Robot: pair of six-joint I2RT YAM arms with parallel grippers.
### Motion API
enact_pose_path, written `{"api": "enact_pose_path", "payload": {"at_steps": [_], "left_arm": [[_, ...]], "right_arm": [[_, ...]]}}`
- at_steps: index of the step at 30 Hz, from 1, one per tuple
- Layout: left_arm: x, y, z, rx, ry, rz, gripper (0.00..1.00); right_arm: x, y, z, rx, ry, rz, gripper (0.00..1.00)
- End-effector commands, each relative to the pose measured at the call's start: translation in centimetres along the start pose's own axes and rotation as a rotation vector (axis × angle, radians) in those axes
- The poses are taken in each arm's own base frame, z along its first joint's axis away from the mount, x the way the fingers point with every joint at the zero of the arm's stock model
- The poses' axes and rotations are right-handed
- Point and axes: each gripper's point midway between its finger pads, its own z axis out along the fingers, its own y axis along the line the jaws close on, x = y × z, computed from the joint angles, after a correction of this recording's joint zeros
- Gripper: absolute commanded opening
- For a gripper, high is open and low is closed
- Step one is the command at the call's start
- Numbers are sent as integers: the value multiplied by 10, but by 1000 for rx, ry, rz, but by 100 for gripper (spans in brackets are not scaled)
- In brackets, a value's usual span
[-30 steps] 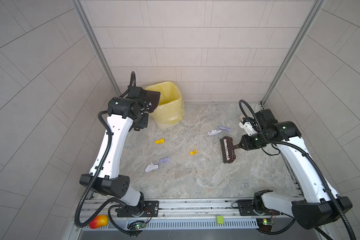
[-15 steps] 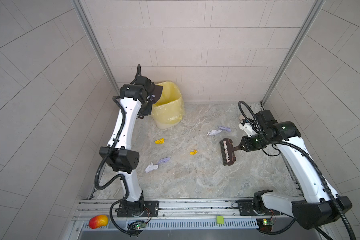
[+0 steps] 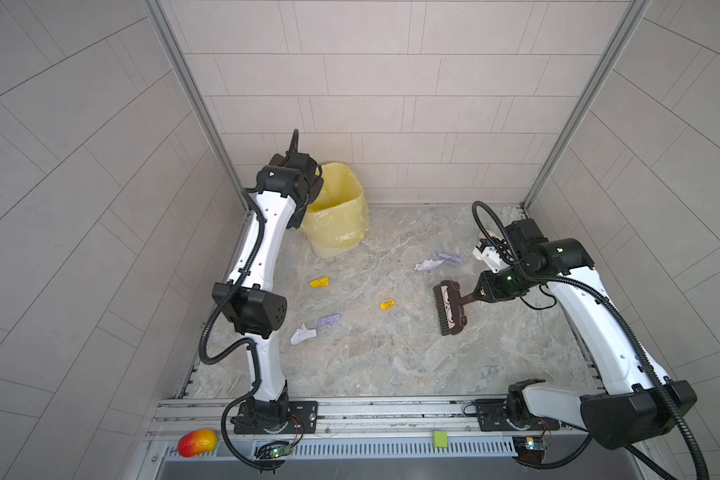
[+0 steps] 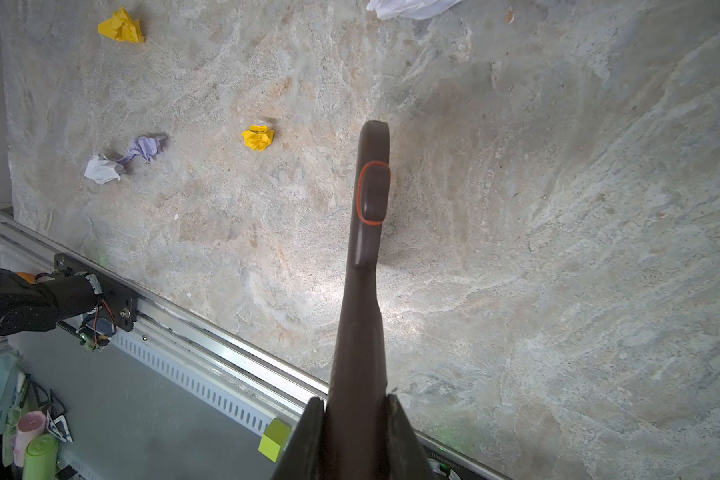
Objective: Sweep away the paper scraps from the table
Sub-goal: 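Tip the dustpan over the yellow bin with the left gripper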
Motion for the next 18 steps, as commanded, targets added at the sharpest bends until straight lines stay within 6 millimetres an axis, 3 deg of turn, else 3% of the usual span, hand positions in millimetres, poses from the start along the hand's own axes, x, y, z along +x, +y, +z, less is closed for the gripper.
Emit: {"api": "enact_pose_path", "payload": {"at_steps": [1,18], "left_arm": [[-6,17,-7,-146,-13,93,0],[-35,28,-26,-444,-41,329,0]], "right_arm": [[-3,5,-6,-24,-19,-6,0],[-3,9,-10,-35,-17,-6,0]]}}
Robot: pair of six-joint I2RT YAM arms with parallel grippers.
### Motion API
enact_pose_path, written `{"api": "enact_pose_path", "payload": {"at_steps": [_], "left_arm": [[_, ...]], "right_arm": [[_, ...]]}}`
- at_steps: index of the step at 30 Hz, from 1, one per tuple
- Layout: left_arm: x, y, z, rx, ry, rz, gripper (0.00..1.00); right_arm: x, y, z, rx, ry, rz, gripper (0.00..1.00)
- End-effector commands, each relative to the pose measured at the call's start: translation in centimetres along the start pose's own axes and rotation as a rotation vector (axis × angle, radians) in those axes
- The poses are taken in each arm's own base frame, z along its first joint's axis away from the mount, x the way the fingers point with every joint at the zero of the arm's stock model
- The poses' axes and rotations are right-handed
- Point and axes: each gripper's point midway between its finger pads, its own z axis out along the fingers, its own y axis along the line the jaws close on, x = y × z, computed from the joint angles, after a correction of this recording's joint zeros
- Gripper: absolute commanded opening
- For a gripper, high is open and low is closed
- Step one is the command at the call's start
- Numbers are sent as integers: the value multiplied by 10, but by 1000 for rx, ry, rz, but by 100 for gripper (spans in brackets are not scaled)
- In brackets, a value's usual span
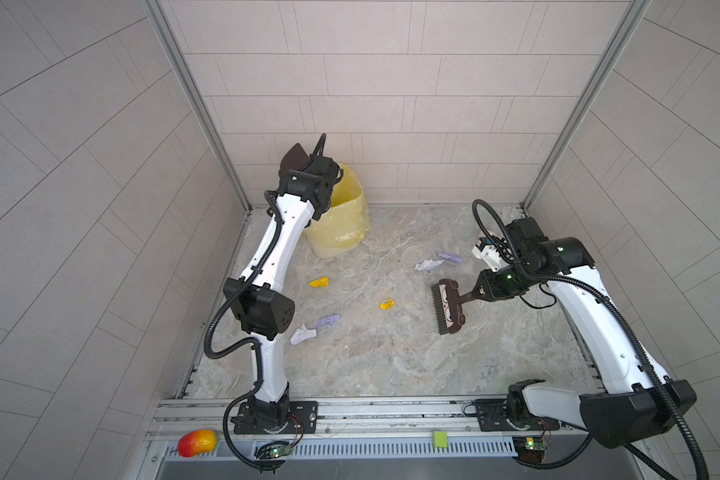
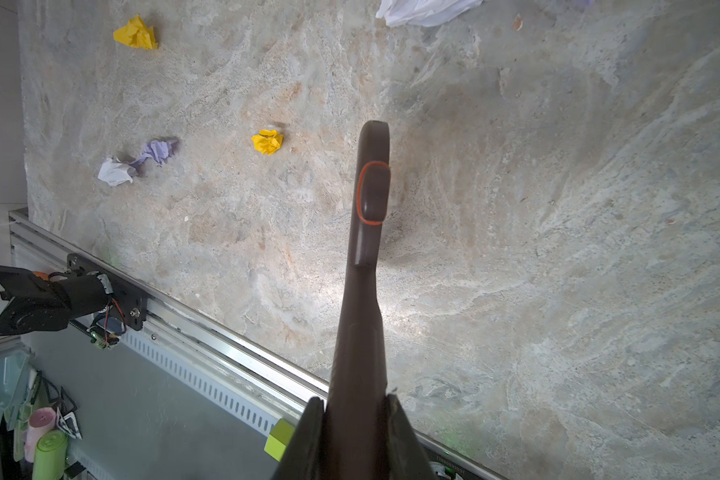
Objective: Sweep away the paper scraps from the table
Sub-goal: 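Tip the dustpan over the yellow bin with the left gripper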
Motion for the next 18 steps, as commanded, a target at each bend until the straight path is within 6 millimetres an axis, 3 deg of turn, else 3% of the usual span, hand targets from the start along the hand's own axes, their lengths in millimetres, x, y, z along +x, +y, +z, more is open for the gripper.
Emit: {"api": "enact_pose_path", "payload": {"at_steps": [1,8,12,18], "left_arm": [[-4,25,-7,-147,1,63,0],[-26,48,-27,-300,-39,146,0],[-33,46,-30,-343,-45,222,0],[-29,46,-29,-362,-40,247,0]], "right_arm": [[0,5,-6,-20,-6,-4,0],[-1,7,-4,-31,-4,-8,0],[-3,8,-5,-29,-6,-17,0],[0,9,-5,-24,-2,-24,0]]}}
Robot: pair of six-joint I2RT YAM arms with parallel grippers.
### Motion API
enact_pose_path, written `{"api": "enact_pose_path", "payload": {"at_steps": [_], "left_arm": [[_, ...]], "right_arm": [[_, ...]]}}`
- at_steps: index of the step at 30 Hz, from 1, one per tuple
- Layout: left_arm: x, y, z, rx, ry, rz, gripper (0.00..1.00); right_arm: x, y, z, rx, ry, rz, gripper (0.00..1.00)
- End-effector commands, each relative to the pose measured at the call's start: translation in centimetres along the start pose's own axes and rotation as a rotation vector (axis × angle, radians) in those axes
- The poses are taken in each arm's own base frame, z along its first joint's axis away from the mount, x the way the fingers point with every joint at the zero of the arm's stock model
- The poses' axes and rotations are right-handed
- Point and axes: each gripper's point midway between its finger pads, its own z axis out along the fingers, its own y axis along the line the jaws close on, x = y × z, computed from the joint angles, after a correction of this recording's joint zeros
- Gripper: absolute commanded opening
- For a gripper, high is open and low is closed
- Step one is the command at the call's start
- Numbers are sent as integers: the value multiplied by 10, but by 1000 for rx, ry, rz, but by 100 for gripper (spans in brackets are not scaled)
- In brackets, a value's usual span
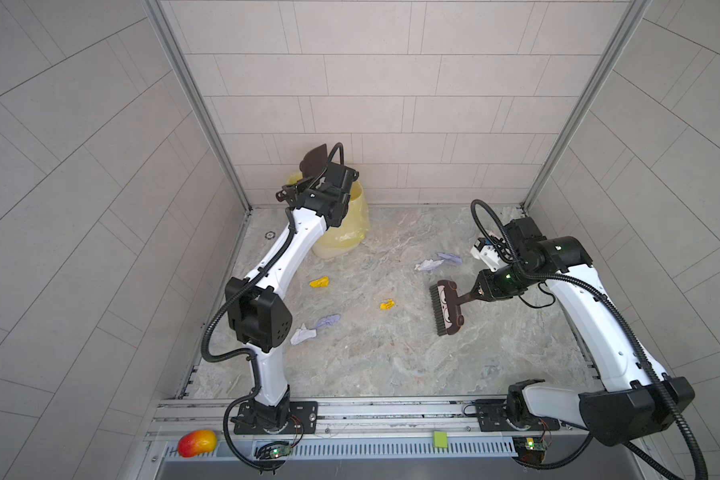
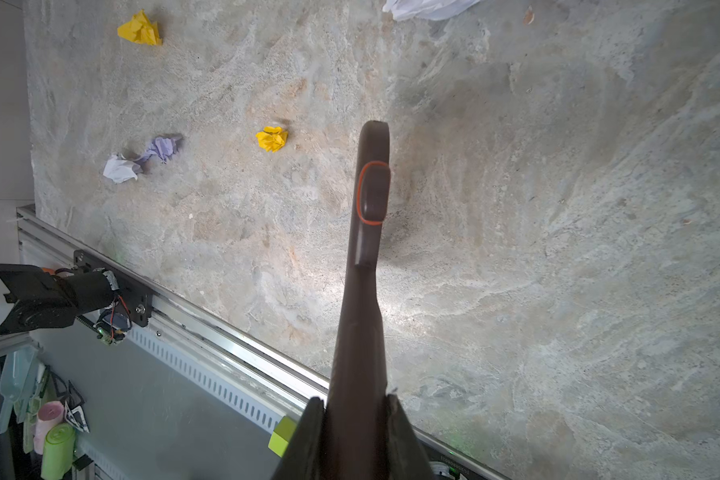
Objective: Sweep away the paper scraps from the table
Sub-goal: 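Tip the dustpan over the yellow bin with the left gripper, then lower the dustpan with the left gripper while the right moves the brush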
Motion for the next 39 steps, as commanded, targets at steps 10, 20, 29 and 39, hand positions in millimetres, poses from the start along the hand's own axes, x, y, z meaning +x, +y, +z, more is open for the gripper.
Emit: {"api": "enact_pose_path", "payload": {"at_steps": [10,20,29,39], "left_arm": [[25,39,-14,-51,-11,-151,0],[21,33,-74,169,-236,-455,0],[17,-35,-136,519,-370,-611,0],[71,-127,-137,715,-224,-669,0]], "right_arm": [[-2,3,-12,22,-29,-37,0],[-37,-22,-42,296,-142,-173,0],[-94,10,-39,558,-234,-620,0],[-132,47,-2,612,-301,-958,0]]}}
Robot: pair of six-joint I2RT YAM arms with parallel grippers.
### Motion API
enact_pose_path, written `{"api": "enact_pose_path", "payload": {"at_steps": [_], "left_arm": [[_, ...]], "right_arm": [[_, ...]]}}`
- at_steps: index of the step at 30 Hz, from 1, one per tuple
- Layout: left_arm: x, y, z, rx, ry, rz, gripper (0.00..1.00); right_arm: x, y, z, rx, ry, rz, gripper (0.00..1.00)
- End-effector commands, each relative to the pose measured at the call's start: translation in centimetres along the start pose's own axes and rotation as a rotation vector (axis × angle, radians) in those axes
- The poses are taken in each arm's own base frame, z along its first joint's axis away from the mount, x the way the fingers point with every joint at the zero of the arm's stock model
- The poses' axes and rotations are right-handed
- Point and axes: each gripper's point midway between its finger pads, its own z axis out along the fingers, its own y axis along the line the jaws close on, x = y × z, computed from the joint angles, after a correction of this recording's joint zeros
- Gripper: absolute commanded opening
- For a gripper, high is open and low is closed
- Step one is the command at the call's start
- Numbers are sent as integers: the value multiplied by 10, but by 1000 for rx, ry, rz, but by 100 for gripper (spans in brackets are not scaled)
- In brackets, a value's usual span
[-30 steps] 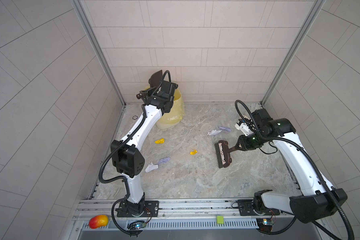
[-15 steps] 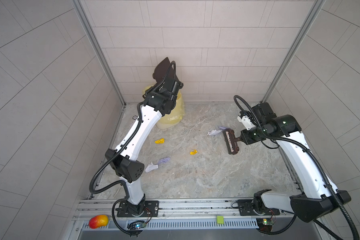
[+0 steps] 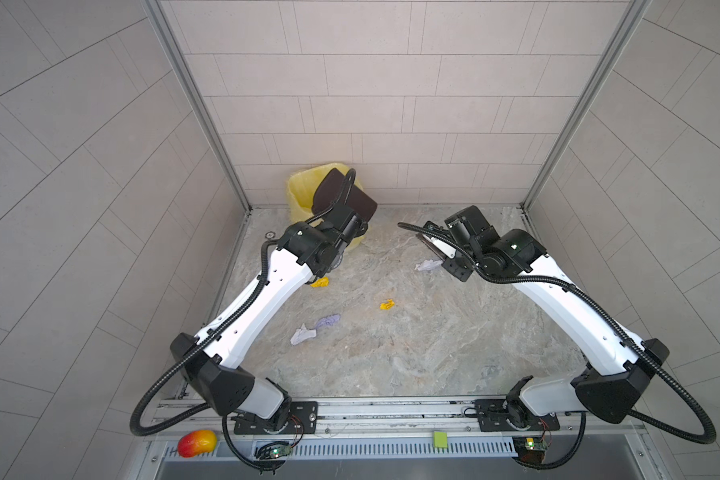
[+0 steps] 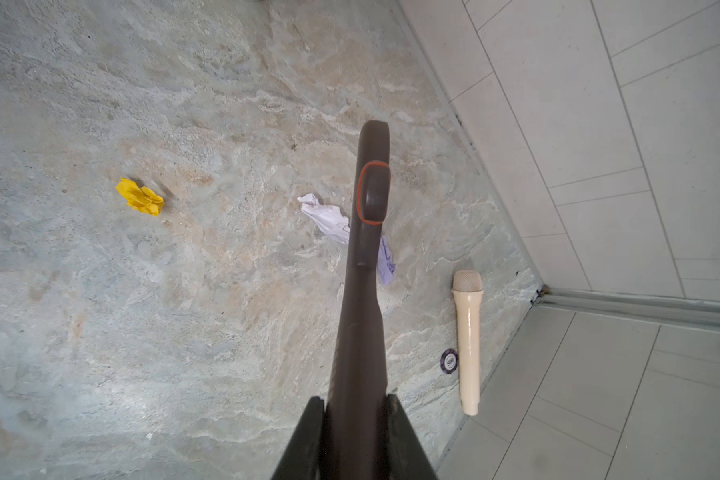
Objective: Sweep away the paper scraps from the table
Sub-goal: 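Lower the dustpan with the left gripper while the right moves the brush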
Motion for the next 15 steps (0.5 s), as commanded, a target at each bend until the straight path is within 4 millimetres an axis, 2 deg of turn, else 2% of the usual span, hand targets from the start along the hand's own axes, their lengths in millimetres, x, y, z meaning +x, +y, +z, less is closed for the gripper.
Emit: {"api": "enact_pose_path", "payload": {"at_steps": [1,7,15], "left_arm": [[23,-9,-2,63,35,-142,0],[52,-32,3,162,87,-215,0],[68,-37,2,185,106,-230,0]], "right_arm": [[-23,-4,12,71,-74,-152,0],[-40,8,42,51,-80,-267,0],[-50,18,82,37,-38,-394,0]]}}
